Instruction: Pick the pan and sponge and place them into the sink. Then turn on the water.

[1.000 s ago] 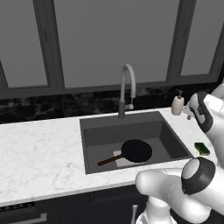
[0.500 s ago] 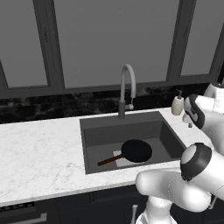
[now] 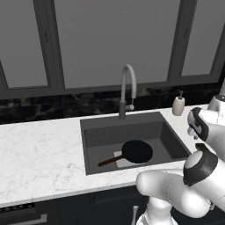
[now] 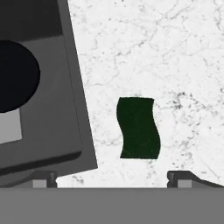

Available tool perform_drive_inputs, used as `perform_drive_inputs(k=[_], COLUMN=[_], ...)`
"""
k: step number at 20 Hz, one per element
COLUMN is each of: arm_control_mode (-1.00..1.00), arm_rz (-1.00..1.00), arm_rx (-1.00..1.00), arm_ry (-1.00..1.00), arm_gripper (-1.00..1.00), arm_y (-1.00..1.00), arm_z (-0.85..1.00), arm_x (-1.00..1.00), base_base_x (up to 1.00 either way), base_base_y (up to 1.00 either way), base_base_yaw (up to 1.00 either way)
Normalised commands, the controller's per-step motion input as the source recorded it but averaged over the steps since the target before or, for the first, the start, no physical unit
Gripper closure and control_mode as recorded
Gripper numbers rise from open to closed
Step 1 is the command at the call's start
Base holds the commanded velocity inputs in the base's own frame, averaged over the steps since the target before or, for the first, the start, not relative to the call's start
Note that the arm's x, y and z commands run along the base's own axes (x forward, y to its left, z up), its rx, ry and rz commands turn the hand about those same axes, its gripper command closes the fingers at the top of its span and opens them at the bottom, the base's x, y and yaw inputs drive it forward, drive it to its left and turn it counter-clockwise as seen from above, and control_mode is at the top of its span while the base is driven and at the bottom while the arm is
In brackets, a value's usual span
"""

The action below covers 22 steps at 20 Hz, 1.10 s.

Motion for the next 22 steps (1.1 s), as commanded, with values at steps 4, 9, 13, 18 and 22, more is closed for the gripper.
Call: perform_drive_inputs(k=[4,9,13,18,22], arm_control_mode=[-1.0,-1.0,-1.0,-1.0,-1.0], arm_rz=[0.16,0.16,0.13,0.08,0.0], arm_rx=[-0.03,0.0,0.0,0.0,0.0], arm_ry=[0.0,0.0,0.0,0.0,0.0], arm_gripper=[-1.0,-1.0,-1.0,-1.0,-1.0], arm_y=[-0.15,-0.27,-0.24,-0.11,0.0], arm_z=[-0.14,-0.11,-0.16,-0.17,-0.22], arm_x=[0.0,0.0,0.0,0.0,0.0], base_base_x=[0.0,0.0,0.0,0.0,0.0], base_base_y=[0.0,0.0,0.0,0.0,0.0], base_base_yaw=[0.0,0.0,0.0,0.0,0.0])
